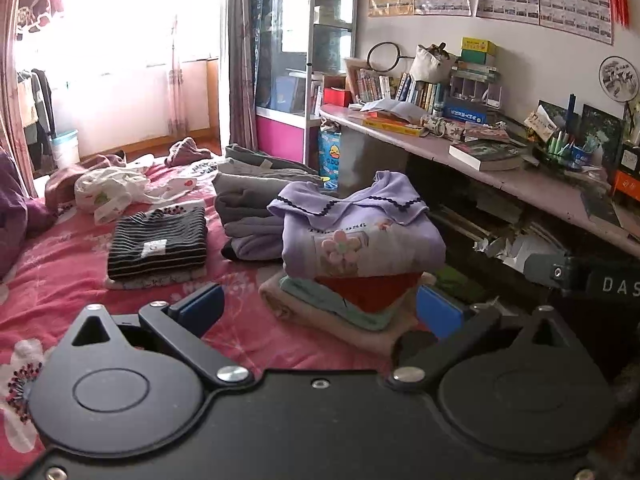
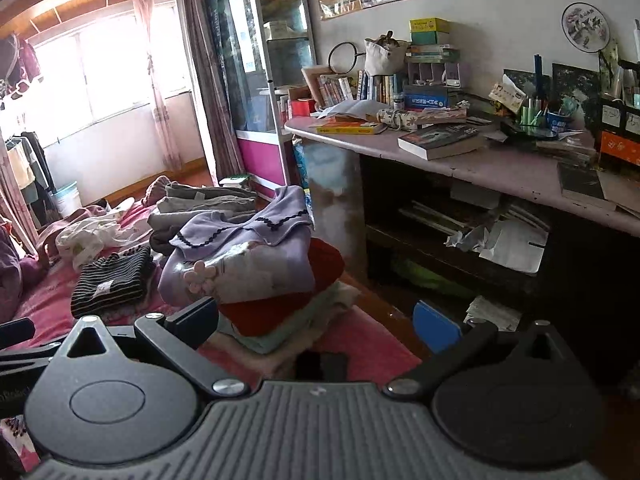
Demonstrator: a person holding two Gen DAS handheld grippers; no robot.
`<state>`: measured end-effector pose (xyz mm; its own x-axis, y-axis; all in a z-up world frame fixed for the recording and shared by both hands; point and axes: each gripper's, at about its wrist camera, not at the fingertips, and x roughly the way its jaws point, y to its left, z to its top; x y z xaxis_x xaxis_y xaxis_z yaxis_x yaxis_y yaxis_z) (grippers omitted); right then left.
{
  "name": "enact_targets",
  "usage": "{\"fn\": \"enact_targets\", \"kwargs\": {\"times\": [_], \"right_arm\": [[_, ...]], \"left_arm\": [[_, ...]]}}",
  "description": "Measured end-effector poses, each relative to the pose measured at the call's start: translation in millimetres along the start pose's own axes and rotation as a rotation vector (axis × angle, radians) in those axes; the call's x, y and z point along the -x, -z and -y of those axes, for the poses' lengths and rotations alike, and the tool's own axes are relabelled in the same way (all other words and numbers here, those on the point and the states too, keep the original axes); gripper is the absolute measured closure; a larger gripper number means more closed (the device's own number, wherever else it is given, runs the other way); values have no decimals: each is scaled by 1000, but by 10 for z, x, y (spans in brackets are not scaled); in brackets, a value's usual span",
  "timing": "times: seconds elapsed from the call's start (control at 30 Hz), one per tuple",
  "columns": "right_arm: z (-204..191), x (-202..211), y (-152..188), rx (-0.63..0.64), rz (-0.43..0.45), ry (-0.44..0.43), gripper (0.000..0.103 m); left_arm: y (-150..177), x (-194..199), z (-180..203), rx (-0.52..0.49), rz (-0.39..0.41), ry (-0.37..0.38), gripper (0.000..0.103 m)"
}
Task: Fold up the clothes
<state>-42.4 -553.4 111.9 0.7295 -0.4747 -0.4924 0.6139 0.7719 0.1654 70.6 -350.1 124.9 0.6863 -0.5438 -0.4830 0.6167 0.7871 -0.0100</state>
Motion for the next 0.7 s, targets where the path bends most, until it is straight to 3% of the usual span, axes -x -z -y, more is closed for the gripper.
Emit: {"fn": "enact_targets", "kwargs": {"times": [0.3,0.7], "right_arm": [[-63,57,33,15,-8,-11,0],[-92,93,100,20,-21,-18,0]], "left_arm": [[20,95,-23,1,3,-13,0],[76,126,-30,10,-15,23,0]]}}
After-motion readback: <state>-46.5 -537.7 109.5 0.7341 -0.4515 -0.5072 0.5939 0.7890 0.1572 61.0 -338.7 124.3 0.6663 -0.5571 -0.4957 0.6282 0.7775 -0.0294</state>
